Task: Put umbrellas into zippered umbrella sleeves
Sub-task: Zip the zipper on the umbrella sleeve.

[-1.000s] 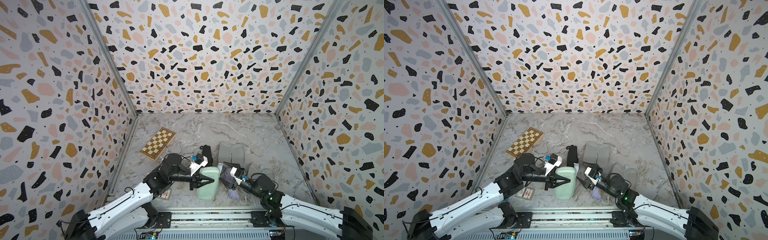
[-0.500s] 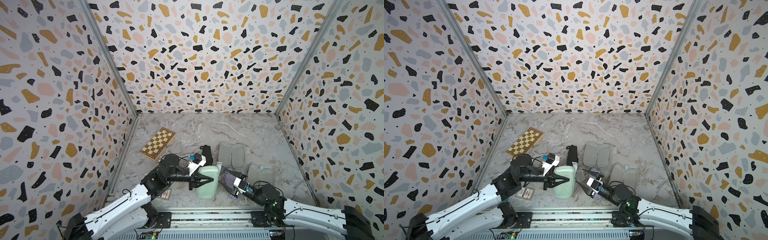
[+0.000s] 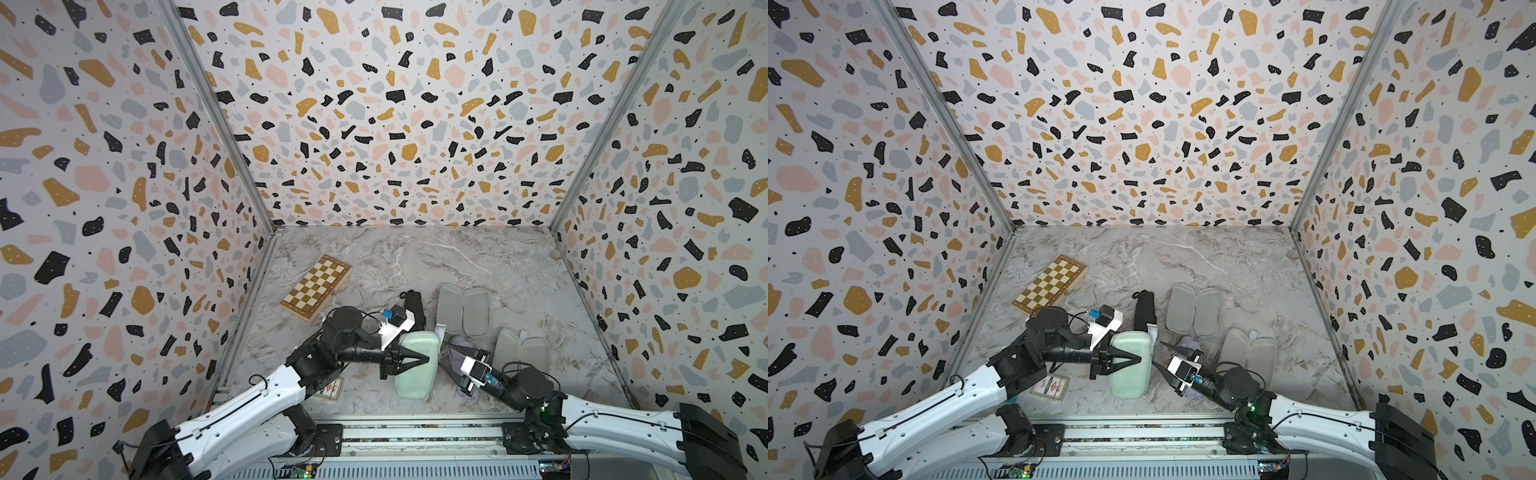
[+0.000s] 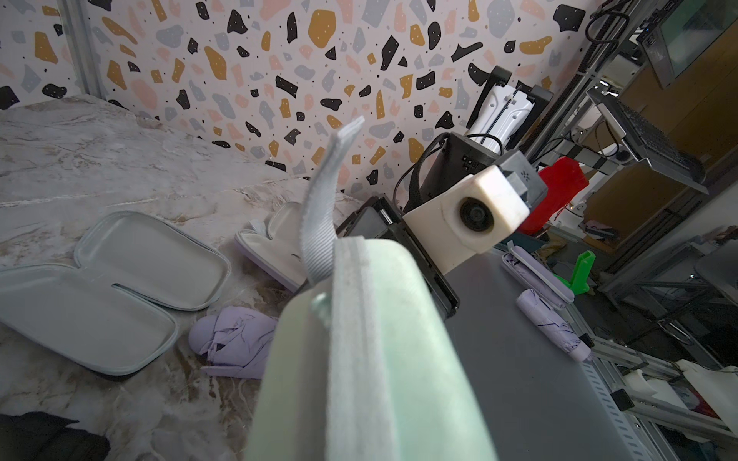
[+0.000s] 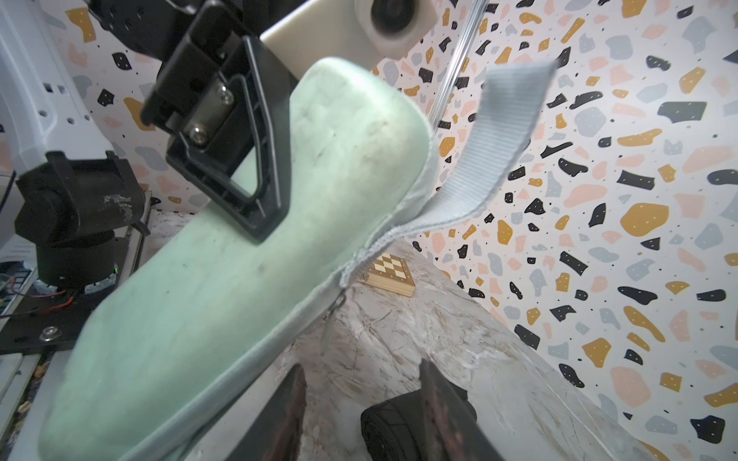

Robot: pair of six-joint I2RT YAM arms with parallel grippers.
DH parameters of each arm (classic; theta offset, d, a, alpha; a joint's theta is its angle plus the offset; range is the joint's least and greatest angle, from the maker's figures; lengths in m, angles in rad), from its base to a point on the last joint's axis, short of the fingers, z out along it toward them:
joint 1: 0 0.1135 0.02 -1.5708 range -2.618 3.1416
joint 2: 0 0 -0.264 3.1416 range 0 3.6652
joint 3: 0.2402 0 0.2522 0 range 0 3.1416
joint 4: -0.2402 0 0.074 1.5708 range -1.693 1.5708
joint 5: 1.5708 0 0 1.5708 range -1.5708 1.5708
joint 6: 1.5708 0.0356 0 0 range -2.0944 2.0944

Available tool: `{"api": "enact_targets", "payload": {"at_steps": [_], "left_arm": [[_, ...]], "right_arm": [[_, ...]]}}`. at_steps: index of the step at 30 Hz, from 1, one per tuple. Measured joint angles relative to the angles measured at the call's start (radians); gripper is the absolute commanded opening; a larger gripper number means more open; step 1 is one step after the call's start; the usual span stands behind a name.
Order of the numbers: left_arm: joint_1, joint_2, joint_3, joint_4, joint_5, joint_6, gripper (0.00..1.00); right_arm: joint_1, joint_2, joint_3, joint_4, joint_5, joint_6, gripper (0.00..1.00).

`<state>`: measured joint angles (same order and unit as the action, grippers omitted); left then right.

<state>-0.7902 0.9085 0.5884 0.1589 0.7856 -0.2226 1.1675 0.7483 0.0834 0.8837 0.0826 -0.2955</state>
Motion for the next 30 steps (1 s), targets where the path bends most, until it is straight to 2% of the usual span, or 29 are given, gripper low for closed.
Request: {"api": "enact_targets", "payload": {"at_steps": [4, 9, 15, 21, 30], "left_arm": [[0.000, 0.016, 0.002, -0.001, -0.002, -0.002, 0.00], [0.000, 0.029, 0.002, 0.002, 0.000, -0.002, 0.00], [0.000, 0.039, 0.015, 0.002, 0.000, -0.003, 0.00], [0.000, 0.039, 0.015, -0.001, -0.001, -0.003, 0.00], [0.000, 0.040, 0.016, -0.026, -0.025, -0.021, 0.00]], "right_arm": [[0.003, 0.001, 0.000, 0.017, -0.009, 0.000, 0.46], [0.004, -0.020, 0.000, 0.033, -0.026, -0.002, 0.26], [0.005, -0.014, 0.000, 0.037, -0.050, -0.006, 0.16], [0.006, -0.014, 0.000, 0.033, -0.057, -0.023, 0.02], [0.006, -0.014, 0.000, 0.006, -0.045, -0.028, 0.00]]}}
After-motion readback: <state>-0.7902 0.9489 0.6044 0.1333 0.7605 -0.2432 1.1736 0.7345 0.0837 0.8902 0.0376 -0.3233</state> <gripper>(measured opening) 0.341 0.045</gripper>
